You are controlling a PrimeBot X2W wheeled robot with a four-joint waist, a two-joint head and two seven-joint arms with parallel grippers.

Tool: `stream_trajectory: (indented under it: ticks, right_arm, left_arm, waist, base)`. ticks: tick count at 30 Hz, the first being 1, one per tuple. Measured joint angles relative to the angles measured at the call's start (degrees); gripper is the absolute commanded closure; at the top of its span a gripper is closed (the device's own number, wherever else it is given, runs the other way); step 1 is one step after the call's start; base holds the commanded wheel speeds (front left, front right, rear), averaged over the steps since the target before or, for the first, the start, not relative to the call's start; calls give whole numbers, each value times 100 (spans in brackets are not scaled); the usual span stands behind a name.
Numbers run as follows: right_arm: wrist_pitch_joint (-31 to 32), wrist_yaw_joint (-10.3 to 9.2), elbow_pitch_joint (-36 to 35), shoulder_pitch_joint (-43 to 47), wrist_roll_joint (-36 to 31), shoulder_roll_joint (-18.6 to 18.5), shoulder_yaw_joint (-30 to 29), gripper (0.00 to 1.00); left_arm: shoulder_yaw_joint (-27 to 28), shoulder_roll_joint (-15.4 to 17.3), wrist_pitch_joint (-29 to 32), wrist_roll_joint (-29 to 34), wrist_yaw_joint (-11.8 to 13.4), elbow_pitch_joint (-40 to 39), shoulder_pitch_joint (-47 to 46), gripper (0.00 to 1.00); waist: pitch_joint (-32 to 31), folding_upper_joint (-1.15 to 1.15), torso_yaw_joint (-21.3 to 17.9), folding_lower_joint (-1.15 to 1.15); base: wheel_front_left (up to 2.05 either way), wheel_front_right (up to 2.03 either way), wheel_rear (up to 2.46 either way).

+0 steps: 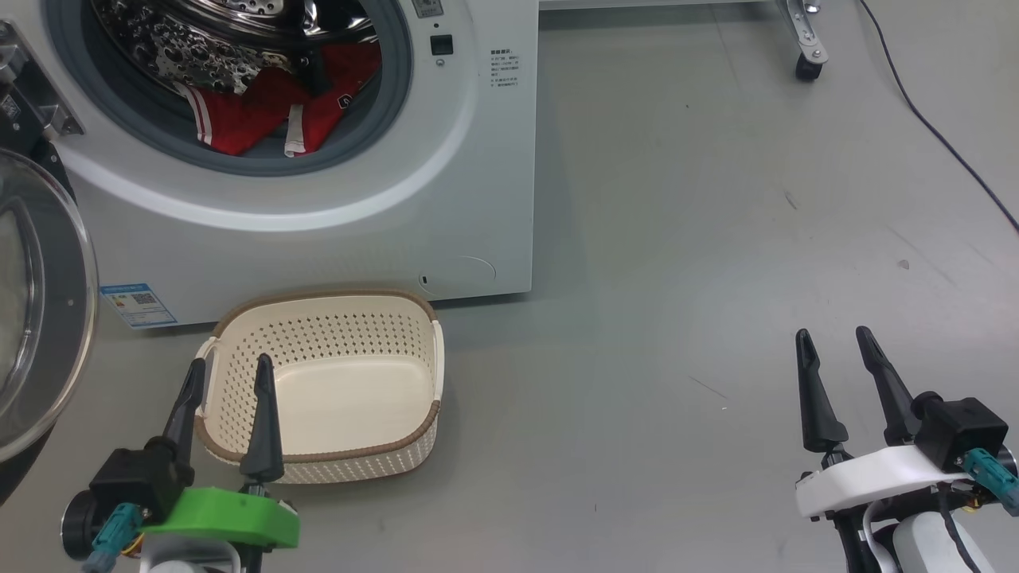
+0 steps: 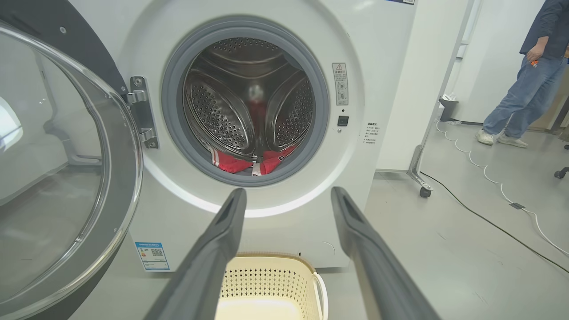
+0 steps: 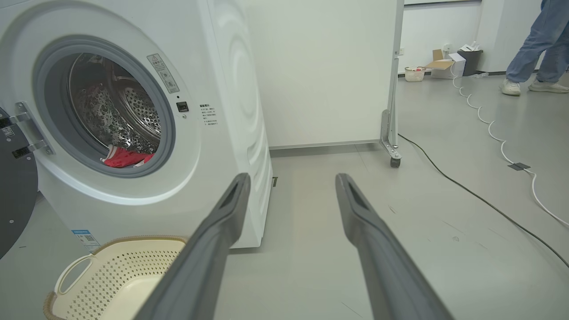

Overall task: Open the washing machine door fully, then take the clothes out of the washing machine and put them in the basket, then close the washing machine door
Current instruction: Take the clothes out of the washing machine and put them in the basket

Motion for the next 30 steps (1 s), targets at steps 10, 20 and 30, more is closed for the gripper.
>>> stream_trajectory:
  ticks: [10,20,30]
  right_arm:
    - [0,0,19,4,0,0,-2,0]
    - [0,0,22,7,5,1,-3,0]
    - [0,0,31,9,5,3,2,0]
  left_arm:
    - [1,-2,0,0,-2,-14,2,0]
    - [0,-3,0,9,-24,-76,3,0]
    - [-42,-4,0,10,-52,-87,71,0]
  waist:
    - [-15,0,34,0]
    - [-34,0,63,0]
    - [-62,0,68,0]
  base:
    - [102,-102,0]
    - [136,-136,0]
    - [108,-108,0]
